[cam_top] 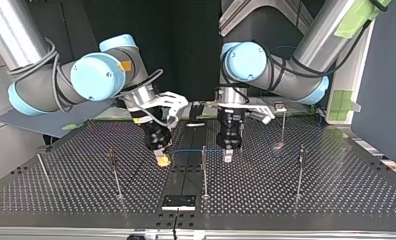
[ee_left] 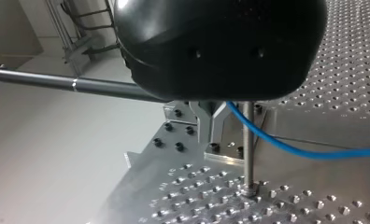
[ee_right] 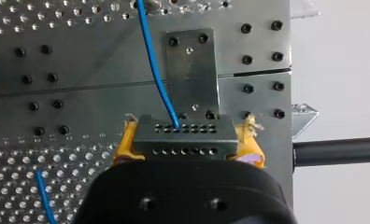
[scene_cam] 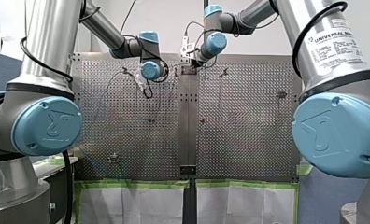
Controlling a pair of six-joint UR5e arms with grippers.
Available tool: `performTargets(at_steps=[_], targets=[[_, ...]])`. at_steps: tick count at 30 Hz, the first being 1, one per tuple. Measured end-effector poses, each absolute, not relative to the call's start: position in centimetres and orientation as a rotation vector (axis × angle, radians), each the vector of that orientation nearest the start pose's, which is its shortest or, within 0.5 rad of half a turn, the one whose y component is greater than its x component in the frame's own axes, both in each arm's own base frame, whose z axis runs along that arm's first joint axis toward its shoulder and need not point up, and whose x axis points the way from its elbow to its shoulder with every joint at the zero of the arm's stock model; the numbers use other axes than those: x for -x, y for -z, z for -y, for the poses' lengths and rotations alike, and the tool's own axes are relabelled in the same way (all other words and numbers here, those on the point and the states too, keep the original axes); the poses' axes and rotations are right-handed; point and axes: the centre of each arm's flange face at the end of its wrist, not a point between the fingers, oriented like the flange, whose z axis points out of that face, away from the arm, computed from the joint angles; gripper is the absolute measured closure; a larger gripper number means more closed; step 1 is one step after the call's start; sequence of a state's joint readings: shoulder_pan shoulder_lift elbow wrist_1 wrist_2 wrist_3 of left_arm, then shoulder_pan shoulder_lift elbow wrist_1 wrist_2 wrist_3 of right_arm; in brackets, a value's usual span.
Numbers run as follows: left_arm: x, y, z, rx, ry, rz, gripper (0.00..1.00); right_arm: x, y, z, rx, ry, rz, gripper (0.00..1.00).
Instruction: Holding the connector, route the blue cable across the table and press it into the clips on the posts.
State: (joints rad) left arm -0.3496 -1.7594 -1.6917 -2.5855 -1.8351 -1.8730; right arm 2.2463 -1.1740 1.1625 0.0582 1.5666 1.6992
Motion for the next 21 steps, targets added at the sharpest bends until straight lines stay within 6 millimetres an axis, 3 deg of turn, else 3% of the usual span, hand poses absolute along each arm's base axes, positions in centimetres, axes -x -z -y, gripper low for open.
performTargets(at_steps=[11,21], targets=[[-53.1,-36.1,30.4,0.163,0.362,-1.382,1.0,-50.7,-44.3,43.9,-1.723,-1.725,0.971,1.0],[-53.9,-35.2,29.6,0.173,0.327,-1.397,1.0,-50.4,-43.4,44.9,-1.73,-1.711,0.978,1.0]])
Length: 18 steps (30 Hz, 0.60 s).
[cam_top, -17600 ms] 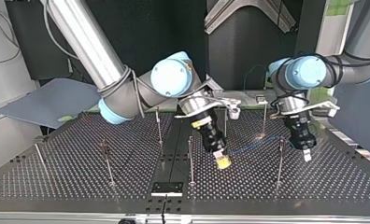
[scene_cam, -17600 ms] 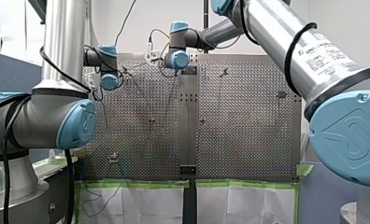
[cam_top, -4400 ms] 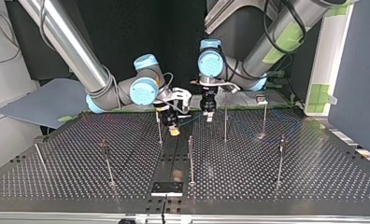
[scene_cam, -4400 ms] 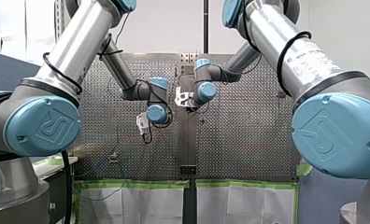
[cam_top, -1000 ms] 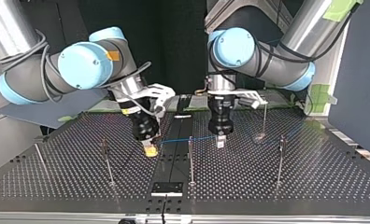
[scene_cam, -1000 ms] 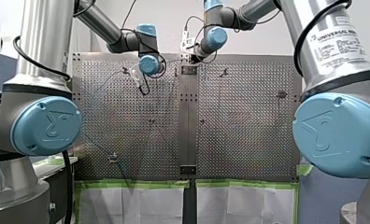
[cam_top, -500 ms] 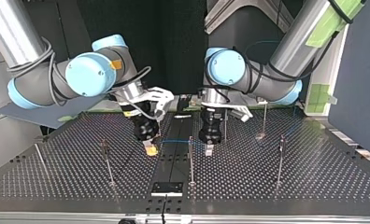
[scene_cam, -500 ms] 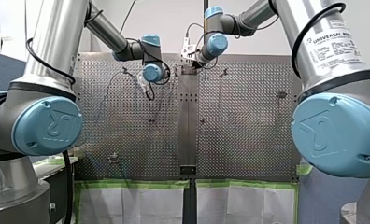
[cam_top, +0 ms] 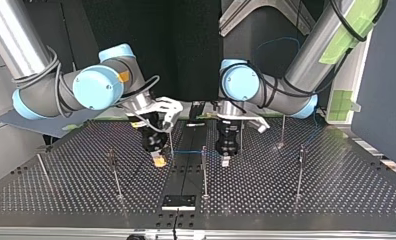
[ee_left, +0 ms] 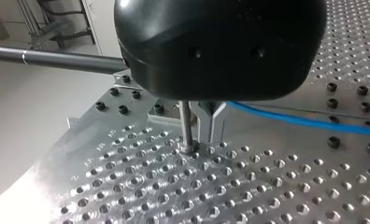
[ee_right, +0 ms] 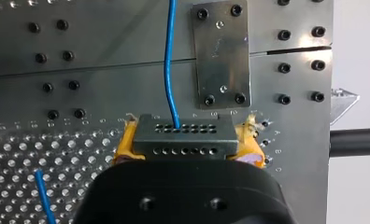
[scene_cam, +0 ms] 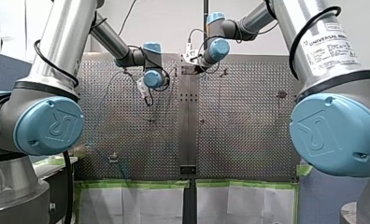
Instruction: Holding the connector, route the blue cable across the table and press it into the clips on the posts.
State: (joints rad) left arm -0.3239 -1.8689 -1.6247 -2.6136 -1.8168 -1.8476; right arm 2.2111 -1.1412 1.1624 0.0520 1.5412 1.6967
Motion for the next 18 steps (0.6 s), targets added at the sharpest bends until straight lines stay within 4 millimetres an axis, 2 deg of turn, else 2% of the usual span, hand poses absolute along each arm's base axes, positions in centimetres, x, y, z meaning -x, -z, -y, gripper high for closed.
performTargets(at_steps=[7,14,18], targets=[[-53.2,-35.5,29.3,0.192,0.285,-1.422,1.0,-50.7,-44.1,44.3,-1.741,-1.735,0.945,1.0],[-51.3,-36.1,28.9,0.195,0.262,-1.443,1.0,-50.2,-46.4,43.2,-1.718,-1.771,0.924,1.0],[-50.5,-36.5,28.8,0.186,0.258,-1.443,1.0,-50.1,-46.6,43.0,-1.719,-1.774,0.929,1.0]])
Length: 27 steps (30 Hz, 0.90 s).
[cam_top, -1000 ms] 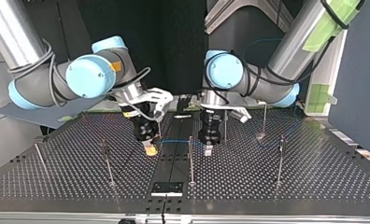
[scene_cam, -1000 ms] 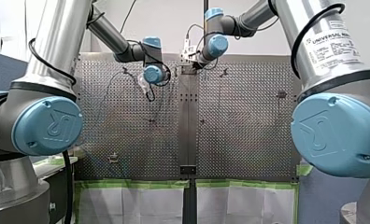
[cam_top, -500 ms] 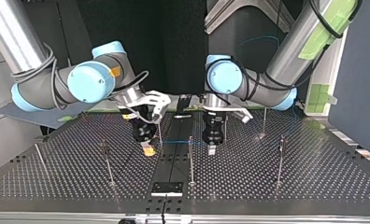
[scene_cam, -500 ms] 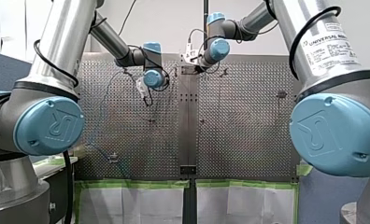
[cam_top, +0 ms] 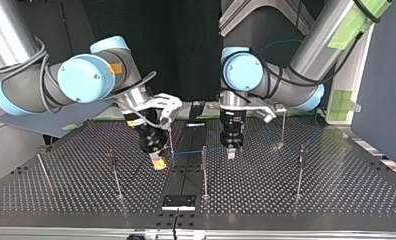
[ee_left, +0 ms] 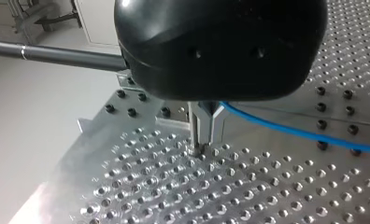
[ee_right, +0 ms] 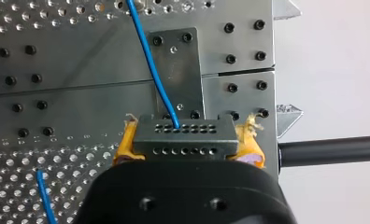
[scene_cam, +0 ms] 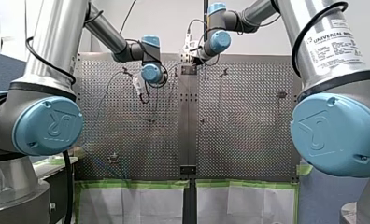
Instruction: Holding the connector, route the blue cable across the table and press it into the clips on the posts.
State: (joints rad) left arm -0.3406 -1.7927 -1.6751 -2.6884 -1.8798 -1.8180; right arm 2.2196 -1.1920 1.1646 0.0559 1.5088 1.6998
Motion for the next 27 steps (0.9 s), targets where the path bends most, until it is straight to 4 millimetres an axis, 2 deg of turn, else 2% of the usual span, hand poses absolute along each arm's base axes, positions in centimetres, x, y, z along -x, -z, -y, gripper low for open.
performTargets(at_steps=[6,13,18,27], targets=[[-50.1,-36.3,29.1,0.168,0.258,-1.441,1.0,-49.7,-45.6,43.4,-1.729,-1.754,0.951,1.0],[-50.8,-36.9,29.3,0.16,0.299,-1.392,1.0,-49.4,-44.5,44.1,-1.735,-1.735,0.969,1.0],[-52.3,-37.2,29.0,0.162,0.311,-1.373,1.0,-49.1,-43.9,44.8,-1.732,-1.724,0.981,1.0],[-55.8,-35.8,28.7,0.164,0.296,-1.41,1.0,-48.3,-43.0,46.6,-1.719,-1.711,0.998,1.0]])
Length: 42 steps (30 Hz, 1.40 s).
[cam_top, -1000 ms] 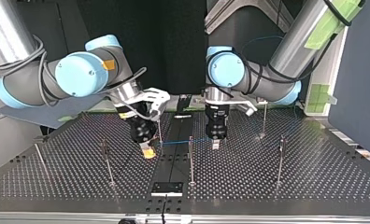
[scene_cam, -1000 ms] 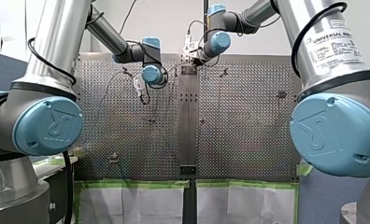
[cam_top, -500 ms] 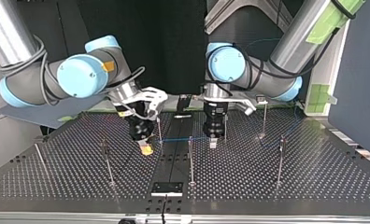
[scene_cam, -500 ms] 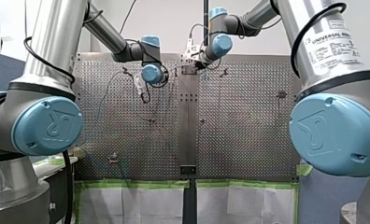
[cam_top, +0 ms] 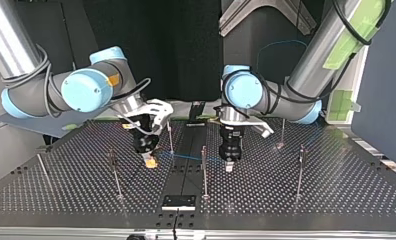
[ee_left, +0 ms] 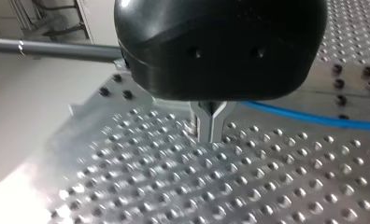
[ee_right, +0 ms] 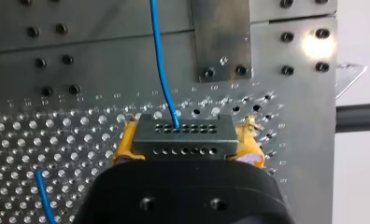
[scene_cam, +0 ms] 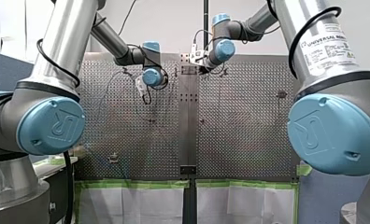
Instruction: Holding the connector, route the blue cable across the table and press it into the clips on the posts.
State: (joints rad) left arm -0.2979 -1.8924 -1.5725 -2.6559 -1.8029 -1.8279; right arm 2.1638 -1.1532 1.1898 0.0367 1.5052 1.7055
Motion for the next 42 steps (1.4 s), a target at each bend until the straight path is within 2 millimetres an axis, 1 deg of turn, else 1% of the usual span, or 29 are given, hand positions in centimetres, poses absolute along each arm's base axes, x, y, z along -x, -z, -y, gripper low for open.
performTargets(at_steps=[2,4,8,11,15,16,17,18,19,20,21,22,23,28,31,35,42], targets=[[-56.7,-35.6,28.5,0.166,0.292,-1.418,1.0,-48.0,-42.8,47.1,-1.717,-1.712,1.001,1.0],[-57.3,-35.8,28.3,0.169,0.29,-1.418,1.0,-47.7,-42.7,47.5,-1.714,-1.711,1.005,1.0],[-58.4,-37.1,28.0,0.175,0.289,-1.397,1.0,-47.1,-42.6,48.3,-1.704,-1.708,1.012,1.0],[-58.8,-37.8,27.9,0.178,0.289,-1.388,1.0,-46.7,-42.6,48.8,-1.698,-1.704,1.017,1.0],[-58.7,-37.9,28.0,0.176,0.29,-1.395,1.0,-46.3,-42.6,49.2,-1.693,-1.699,1.023,1.0],[-58.7,-37.9,28.1,0.175,0.29,-1.4,0.88,-46.2,-42.6,49.2,-1.693,-1.699,1.023,1.0],[-58.6,-37.8,28.2,0.173,0.29,-1.407,0.69,-46.2,-42.6,49.3,-1.692,-1.698,1.025,1.0],[-58.5,-37.8,28.3,0.171,0.289,-1.413,0.69,-46.1,-42.6,49.3,-1.692,-1.697,1.025,1.0],[-58.3,-37.7,28.4,0.169,0.288,-1.42,0.55,-46.1,-42.5,49.3,-1.693,-1.696,1.026,1.0],[-58.2,-37.6,28.6,0.165,0.287,-1.429,0.37,-46.1,-42.5,49.4,-1.693,-1.695,1.027,1.0],[-58.0,-37.5,28.7,0.162,0.286,-1.436,0.37,-46.1,-42.5,49.4,-1.694,-1.694,1.028,1.0],[-57.9,-37.4,28.8,0.159,0.285,-1.443,0.1,-46.1,-42.5,49.4,-1.694,-1.694,1.028,1.0],[-57.7,-37.3,29.0,0.154,0.282,-1.453,0.0,-46.1,-42.5,49.4,-1.694,-1.693,1.029,1.0],[-56.8,-36.9,29.5,0.125,0.258,-1.496,0.0,-46.0,-42.2,49.4,-1.698,-1.692,1.038,1.0],[-55.8,-36.6,29.6,0.113,0.25,-1.527,0.0,-46.0,-41.7,49.4,-1.706,-1.685,1.046,1.0],[-54.1,-36.1,29.9,0.103,0.244,-1.571,0.0,-45.9,-40.6,49.4,-1.721,-1.668,1.061,1.0],[-51.2,-36.4,30.2,0.083,0.254,-1.603,0.0,-45.4,-39.4,49.9,-1.73,-1.646,1.084,1.0]])
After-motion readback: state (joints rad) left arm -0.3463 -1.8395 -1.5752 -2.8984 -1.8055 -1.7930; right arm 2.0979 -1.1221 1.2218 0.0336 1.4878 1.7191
